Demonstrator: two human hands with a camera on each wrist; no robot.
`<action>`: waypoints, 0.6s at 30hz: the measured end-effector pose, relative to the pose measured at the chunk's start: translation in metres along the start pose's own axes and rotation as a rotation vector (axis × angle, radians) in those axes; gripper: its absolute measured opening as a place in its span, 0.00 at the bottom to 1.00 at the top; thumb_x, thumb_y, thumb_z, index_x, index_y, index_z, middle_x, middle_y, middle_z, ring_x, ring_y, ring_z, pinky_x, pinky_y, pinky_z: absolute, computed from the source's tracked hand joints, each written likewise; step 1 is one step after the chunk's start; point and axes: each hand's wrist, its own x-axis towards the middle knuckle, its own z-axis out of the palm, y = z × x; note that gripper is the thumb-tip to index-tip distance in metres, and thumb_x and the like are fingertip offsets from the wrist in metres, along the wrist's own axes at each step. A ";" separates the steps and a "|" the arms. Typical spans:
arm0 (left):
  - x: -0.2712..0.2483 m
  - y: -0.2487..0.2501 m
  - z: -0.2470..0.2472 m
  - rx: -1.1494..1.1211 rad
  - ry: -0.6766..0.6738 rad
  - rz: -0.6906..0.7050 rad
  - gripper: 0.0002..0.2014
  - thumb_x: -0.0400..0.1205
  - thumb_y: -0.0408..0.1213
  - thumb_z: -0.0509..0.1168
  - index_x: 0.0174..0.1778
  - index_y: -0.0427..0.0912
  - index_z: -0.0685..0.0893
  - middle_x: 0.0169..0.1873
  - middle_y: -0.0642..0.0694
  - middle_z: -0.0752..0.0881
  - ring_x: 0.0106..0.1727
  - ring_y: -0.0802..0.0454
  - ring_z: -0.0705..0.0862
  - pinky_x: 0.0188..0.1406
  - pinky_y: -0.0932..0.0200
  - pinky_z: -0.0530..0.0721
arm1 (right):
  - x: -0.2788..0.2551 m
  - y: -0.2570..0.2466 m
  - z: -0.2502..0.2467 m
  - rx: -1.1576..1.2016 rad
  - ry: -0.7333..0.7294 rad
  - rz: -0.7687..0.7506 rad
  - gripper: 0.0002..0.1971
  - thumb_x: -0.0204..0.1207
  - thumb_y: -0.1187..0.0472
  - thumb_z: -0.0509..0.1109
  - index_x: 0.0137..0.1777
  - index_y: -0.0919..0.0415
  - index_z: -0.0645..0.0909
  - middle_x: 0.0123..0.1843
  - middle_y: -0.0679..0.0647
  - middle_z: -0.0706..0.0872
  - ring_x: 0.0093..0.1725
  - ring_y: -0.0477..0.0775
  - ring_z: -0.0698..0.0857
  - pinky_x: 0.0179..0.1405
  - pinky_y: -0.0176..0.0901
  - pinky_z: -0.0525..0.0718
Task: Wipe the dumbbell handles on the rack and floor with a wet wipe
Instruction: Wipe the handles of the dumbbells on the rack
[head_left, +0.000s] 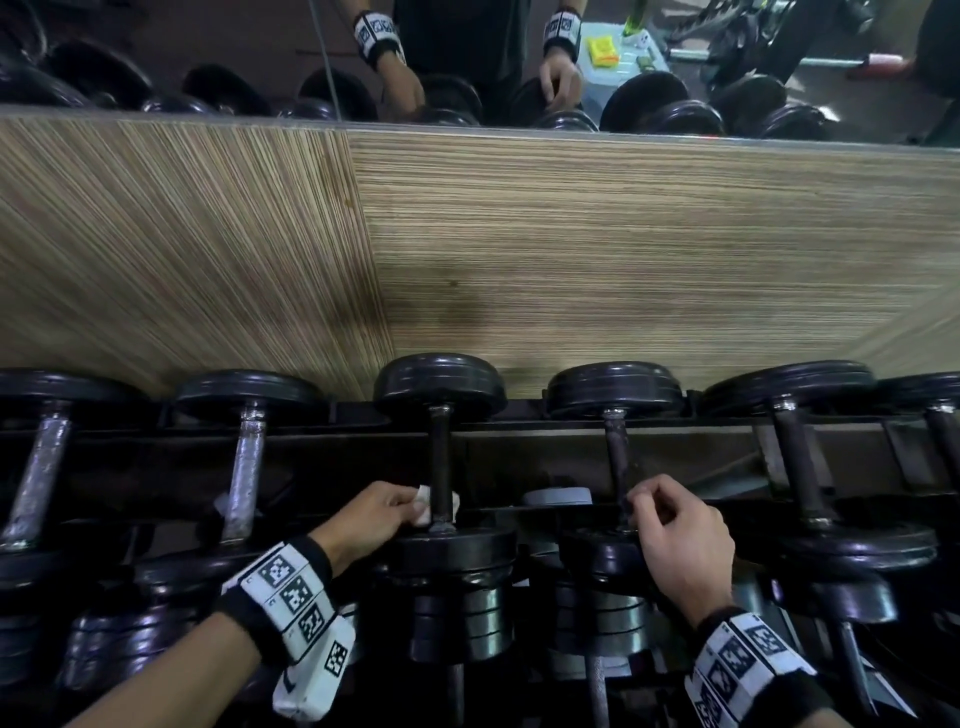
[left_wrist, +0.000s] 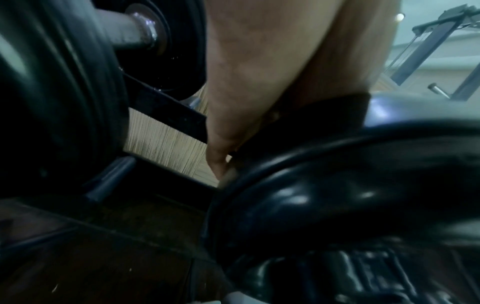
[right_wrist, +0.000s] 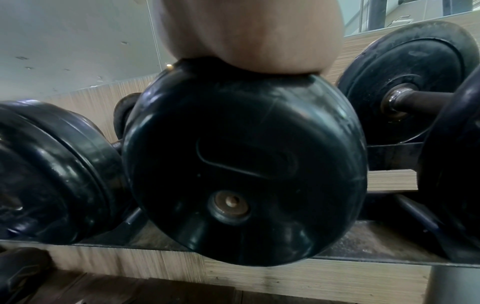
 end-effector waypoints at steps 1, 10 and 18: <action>-0.003 0.001 0.002 0.035 0.054 0.003 0.11 0.87 0.31 0.64 0.46 0.34 0.91 0.46 0.50 0.93 0.50 0.59 0.86 0.66 0.59 0.78 | 0.000 0.000 0.000 -0.003 -0.005 -0.001 0.10 0.81 0.54 0.67 0.37 0.45 0.80 0.27 0.44 0.86 0.33 0.48 0.84 0.40 0.52 0.83; -0.073 0.052 0.021 0.147 0.495 0.296 0.07 0.85 0.34 0.67 0.52 0.50 0.88 0.39 0.59 0.92 0.45 0.70 0.88 0.46 0.74 0.79 | -0.008 -0.037 0.007 0.198 -0.314 -0.283 0.05 0.81 0.52 0.72 0.51 0.38 0.83 0.40 0.40 0.88 0.39 0.44 0.86 0.45 0.44 0.85; -0.159 0.054 0.062 -0.103 0.644 0.439 0.09 0.80 0.35 0.73 0.54 0.49 0.84 0.41 0.51 0.92 0.46 0.59 0.90 0.50 0.69 0.82 | -0.058 -0.094 0.055 0.468 -0.653 -0.540 0.14 0.79 0.47 0.73 0.62 0.48 0.85 0.60 0.42 0.85 0.58 0.41 0.83 0.61 0.36 0.78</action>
